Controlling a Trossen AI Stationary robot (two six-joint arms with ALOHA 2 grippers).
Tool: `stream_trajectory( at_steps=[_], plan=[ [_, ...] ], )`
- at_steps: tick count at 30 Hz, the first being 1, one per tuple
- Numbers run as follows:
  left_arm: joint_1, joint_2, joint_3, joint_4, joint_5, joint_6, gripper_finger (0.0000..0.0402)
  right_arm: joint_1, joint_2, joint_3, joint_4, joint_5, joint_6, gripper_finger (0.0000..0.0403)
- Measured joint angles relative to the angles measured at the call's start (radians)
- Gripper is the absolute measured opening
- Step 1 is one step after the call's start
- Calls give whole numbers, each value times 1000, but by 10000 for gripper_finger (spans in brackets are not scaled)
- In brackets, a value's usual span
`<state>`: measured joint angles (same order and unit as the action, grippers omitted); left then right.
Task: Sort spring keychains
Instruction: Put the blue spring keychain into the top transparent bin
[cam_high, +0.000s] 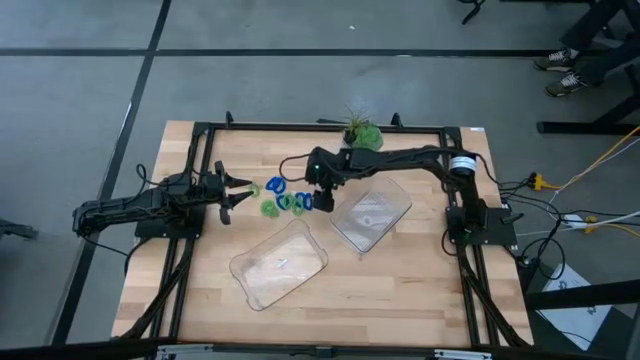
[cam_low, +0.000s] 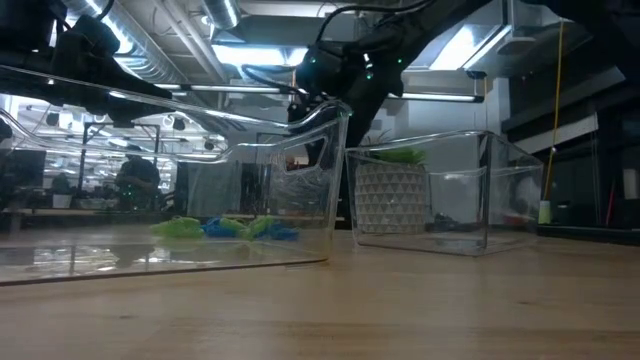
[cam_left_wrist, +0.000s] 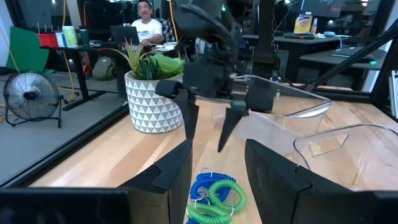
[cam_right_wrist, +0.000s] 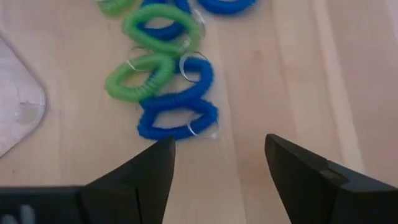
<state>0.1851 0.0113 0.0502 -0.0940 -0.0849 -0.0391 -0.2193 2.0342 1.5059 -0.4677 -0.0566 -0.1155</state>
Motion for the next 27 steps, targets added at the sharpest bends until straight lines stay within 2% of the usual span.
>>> stream_trajectory(
  at_steps=[11,22,27],
  plan=[
    [0,0,0,0,0,0,143,31,75,0,110,24,-51,248],
    [0,0,0,0,0,0,143,34,115,1,103,46,-50,247],
    [0,0,0,0,0,0,143,34,118,1,90,83,-53,212]
  ],
)
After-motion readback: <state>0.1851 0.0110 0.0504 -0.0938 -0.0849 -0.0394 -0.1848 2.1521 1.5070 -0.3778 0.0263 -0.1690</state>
